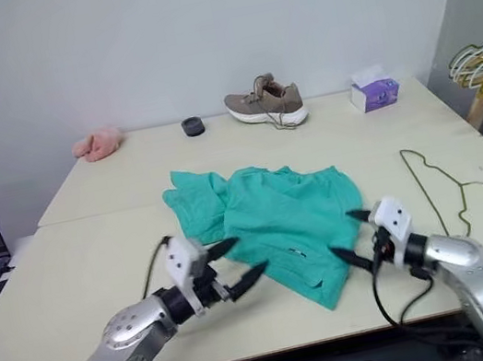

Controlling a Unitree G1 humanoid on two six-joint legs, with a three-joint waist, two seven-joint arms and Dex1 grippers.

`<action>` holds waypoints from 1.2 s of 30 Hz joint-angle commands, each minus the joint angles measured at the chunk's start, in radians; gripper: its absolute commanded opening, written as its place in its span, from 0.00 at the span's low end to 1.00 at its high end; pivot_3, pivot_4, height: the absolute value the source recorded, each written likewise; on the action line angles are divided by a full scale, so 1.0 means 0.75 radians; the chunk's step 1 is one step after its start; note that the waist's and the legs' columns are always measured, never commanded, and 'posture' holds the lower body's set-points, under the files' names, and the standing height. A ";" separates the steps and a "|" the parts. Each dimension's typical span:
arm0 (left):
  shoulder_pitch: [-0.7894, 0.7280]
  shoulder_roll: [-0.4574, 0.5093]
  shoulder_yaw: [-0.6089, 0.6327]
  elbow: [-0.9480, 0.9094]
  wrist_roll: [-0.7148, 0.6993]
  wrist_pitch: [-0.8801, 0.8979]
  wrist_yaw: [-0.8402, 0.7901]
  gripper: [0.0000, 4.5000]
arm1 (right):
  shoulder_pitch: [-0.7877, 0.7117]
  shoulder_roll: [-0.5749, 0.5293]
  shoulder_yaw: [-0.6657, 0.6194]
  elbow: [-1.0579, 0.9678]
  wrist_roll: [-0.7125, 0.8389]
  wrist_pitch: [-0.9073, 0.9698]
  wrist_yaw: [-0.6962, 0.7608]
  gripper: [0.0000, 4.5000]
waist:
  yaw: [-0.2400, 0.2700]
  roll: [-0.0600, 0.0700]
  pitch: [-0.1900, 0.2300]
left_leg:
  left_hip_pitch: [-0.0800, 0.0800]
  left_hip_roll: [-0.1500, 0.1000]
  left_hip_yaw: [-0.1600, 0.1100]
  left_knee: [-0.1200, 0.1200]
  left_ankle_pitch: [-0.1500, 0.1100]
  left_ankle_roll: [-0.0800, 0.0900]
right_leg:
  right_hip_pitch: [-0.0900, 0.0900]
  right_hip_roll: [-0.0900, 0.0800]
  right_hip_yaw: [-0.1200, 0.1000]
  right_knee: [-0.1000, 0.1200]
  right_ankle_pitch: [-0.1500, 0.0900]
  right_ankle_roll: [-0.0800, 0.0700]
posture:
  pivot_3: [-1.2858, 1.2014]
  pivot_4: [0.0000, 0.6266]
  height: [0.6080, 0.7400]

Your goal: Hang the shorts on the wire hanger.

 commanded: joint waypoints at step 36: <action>-0.241 0.103 -0.024 0.291 0.206 -0.115 -0.144 0.01 | -0.208 -0.123 0.056 0.275 -0.342 -0.437 0.118 1.00 | -0.115 -0.007 0.004 | 0.011 0.009 0.012 0.000 -0.004 0.001 | 0.006 0.005 0.008 -0.002 0.001 0.002 | 0.43 0.00 1.00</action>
